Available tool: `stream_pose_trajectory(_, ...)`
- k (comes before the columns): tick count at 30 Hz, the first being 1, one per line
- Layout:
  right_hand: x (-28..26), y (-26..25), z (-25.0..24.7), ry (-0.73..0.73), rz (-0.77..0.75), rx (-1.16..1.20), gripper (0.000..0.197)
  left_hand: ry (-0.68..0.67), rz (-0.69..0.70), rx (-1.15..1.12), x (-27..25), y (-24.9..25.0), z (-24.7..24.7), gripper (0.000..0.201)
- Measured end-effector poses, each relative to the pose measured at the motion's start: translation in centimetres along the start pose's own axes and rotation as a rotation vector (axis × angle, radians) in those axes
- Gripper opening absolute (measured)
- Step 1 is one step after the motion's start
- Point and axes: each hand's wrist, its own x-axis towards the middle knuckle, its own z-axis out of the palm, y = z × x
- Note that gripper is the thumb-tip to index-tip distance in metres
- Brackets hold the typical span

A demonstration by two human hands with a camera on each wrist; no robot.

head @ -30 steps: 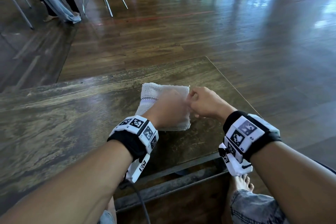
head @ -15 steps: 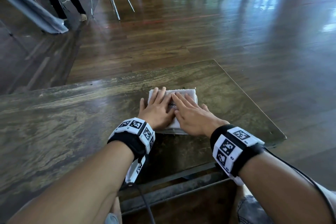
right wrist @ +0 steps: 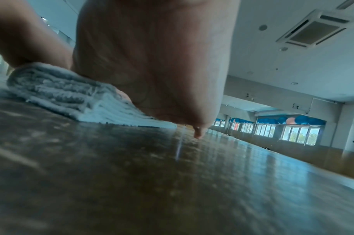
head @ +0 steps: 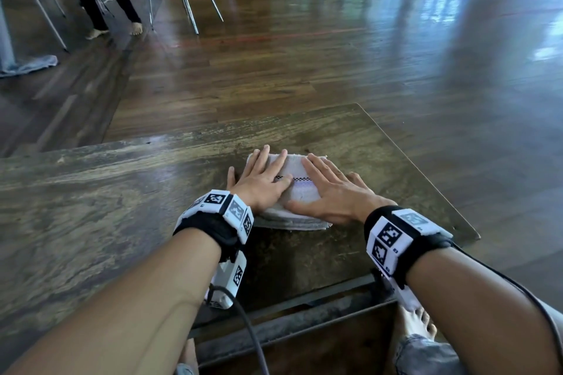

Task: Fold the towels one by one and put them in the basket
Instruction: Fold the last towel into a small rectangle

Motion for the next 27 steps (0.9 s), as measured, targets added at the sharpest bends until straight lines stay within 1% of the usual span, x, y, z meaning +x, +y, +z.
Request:
stream_pose_trajectory(3, 0.1, 0.1, 0.0, -0.011, 0.001, 0.001, 0.123, 0.024, -0.041, -0.038, 0.0, -0.1, -0.1, 0.057)
stream_pose_trajectory(6, 0.2, 0.3, 0.0, -0.025, -0.005, 0.012, 0.123, 0.043, -0.128, -0.086, -0.1, -0.6, -0.2, 0.057)
stream_pose_trajectory(9, 0.2, 0.4, 0.0, -0.028, -0.008, 0.021, 0.125, 0.057, -0.201, -0.13, -0.5, -1.6, -0.7, 0.069)
stream_pose_trajectory(11, 0.2, 0.5, 0.1, -0.009, -0.016, 0.026, 0.126, 0.085, -0.225, -0.101, -0.9, -2.3, -1.1, 0.084)
stream_pose_trajectory(12, 0.1, 0.5, 0.2, 0.006, -0.024, 0.031, 0.125, 0.119, -0.226, -0.081, -1.2, -2.5, -1.3, 0.088)
stream_pose_trajectory(13, -0.1, 0.4, 0.2, 0.023, -0.036, 0.037, 0.124, 0.174, -0.207, -0.072, -1.4, -2.7, -1.5, 0.081)
stream_pose_trajectory(14, -0.4, 0.4, 0.2, 0.035, -0.049, 0.047, 0.122, 0.246, -0.173, -0.085, -1.6, -2.7, -1.7, 0.064)
stream_pose_trajectory(15, -0.9, 0.3, 0.2, 0.044, -0.064, 0.061, 0.12, 0.319, -0.129, -0.122, -1.9, -2.5, -1.8, 0.051)
stream_pose_trajectory(16, -1.3, 0.3, 0.0, 0.05, -0.08, 0.081, 0.117, 0.366, -0.087, -0.178, -2.2, -2.3, -2.0, 0.048)
stream_pose_trajectory(17, -1.8, 0.1, -0.2, 0.047, -0.092, 0.111, 0.115, 0.381, -0.063, -0.246, -2.6, -2.2, -2.1, 0.045)
stream_pose_trajectory(20, -3.3, -0.7, -1.3, 0.063, -0.123, 0.239, 0.102, 0.363, -0.024, -0.516, -4.1, -2.0, -3.3, 0.032)
stream_pose_trajectory(22, -4.0, -1.3, -2.3, 0.132, -0.087, 0.338, 0.093, 0.344, 0.016, -0.721, -5.5, -1.4, -4.9, 0.029)
stream_pose_trajectory(23, -4.4, -1.6, -2.8, 0.146, -0.043, 0.409, 0.094, 0.348, 0.034, -0.79, -6.4, -1.2, -5.7, 0.031)
stream_pose_trajectory(25, -5.2, -3.0, -3.6, 0.111, 0.018, 0.578, 0.104, 0.385, 0.06, -0.852, -8.4, -0.7, -7.8, 0.033)
stream_pose_trajectory(27, -6.0, -5.1, -4.5, 0.049, 0.002, 0.713, 0.115, 0.422, 0.084, -0.905, -11.0, -0.3, -10.1, 0.046)
